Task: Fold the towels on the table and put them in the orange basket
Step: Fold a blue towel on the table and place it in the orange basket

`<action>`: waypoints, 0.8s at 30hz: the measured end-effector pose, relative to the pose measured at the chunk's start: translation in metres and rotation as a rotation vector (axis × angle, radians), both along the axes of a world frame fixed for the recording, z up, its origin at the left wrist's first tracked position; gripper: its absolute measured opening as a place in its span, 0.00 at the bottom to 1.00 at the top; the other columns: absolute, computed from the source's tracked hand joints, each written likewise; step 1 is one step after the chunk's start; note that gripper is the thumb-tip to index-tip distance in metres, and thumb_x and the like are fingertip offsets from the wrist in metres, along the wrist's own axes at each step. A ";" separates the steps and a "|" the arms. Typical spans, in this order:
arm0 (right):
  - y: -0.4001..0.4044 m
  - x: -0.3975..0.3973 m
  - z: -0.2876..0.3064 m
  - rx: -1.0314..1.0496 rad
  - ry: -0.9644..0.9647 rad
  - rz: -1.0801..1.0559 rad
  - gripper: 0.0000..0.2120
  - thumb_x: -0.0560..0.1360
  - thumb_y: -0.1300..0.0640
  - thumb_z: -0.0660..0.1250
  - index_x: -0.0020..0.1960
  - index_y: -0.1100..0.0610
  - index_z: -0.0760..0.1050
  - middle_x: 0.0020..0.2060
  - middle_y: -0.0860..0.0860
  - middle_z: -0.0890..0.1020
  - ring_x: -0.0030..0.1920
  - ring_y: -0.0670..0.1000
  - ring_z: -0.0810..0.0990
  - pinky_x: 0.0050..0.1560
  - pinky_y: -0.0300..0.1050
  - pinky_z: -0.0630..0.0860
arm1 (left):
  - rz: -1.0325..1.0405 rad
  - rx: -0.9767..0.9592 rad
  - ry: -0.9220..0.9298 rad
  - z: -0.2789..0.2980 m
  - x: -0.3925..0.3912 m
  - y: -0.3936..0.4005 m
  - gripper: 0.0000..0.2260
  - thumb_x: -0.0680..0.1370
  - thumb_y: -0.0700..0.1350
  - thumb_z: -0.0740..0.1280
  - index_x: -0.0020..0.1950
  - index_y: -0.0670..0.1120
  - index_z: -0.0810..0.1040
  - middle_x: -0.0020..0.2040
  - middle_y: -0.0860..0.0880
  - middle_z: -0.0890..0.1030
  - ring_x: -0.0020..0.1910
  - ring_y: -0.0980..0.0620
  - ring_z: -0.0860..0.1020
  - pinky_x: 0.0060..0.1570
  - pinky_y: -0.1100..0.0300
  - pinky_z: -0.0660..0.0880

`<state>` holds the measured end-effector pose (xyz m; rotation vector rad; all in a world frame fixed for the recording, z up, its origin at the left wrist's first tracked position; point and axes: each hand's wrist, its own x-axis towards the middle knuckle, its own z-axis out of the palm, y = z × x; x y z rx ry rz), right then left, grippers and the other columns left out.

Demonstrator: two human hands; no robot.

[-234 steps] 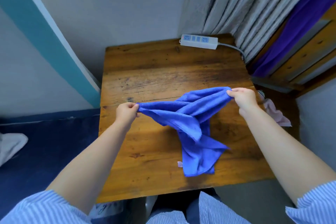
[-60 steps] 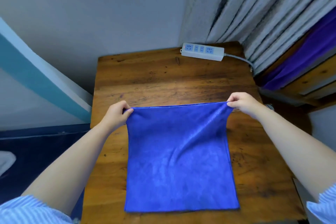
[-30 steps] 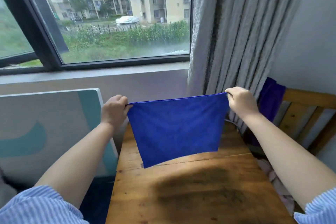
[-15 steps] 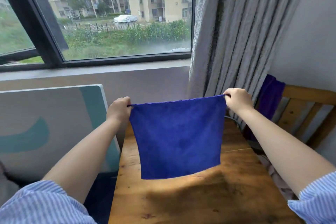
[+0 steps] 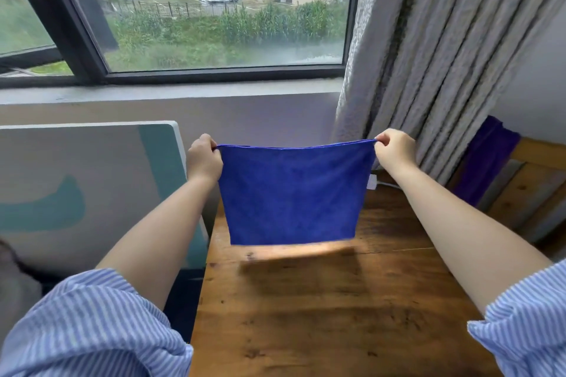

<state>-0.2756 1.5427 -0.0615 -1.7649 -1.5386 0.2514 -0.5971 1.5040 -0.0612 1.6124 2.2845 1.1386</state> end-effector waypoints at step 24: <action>-0.164 0.054 -0.240 -0.821 -0.937 0.815 0.13 0.75 0.63 0.58 0.57 0.62 0.74 0.62 0.53 0.70 0.66 0.52 0.65 0.57 0.43 0.72 | -0.922 -1.258 0.876 -0.230 0.028 -0.145 0.11 0.78 0.39 0.59 0.59 0.40 0.73 0.60 0.43 0.72 0.59 0.44 0.71 0.52 0.54 0.73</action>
